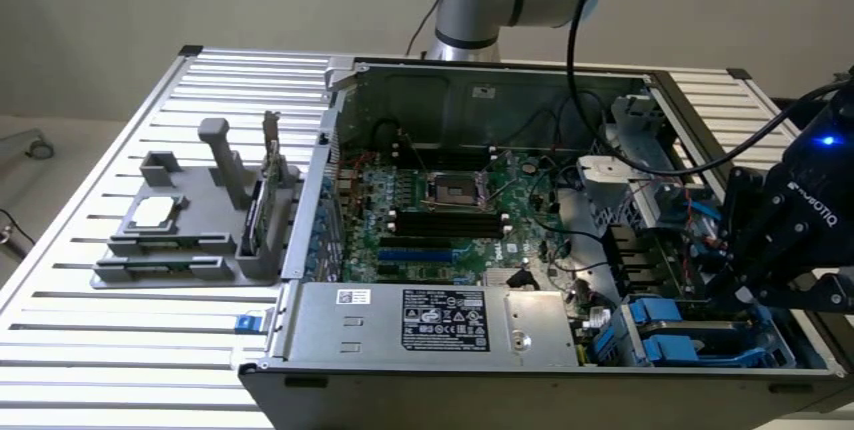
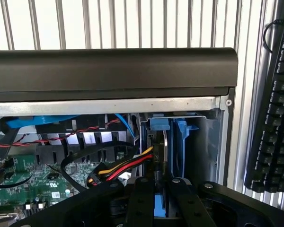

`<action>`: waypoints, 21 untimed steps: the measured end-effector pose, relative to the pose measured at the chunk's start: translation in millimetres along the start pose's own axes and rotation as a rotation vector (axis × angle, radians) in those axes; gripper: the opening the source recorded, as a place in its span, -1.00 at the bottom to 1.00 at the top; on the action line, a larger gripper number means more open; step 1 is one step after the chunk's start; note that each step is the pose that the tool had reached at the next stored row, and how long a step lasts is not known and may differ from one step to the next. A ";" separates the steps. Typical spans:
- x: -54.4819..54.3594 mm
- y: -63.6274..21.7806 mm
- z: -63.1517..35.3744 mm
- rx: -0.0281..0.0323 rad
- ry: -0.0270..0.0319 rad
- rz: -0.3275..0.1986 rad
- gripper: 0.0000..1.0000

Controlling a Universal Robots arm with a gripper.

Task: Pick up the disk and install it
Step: 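Insert the first disk wire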

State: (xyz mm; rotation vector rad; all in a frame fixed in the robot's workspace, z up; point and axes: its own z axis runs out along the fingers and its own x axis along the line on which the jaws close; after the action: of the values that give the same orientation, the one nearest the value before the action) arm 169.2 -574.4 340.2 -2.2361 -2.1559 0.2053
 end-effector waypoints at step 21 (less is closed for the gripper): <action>3.1 -0.1 2.4 0.0007 0.0000 0.000 -0.67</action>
State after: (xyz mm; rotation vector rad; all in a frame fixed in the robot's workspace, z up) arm 168.9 -571.4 337.5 -2.2356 -2.1556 0.2060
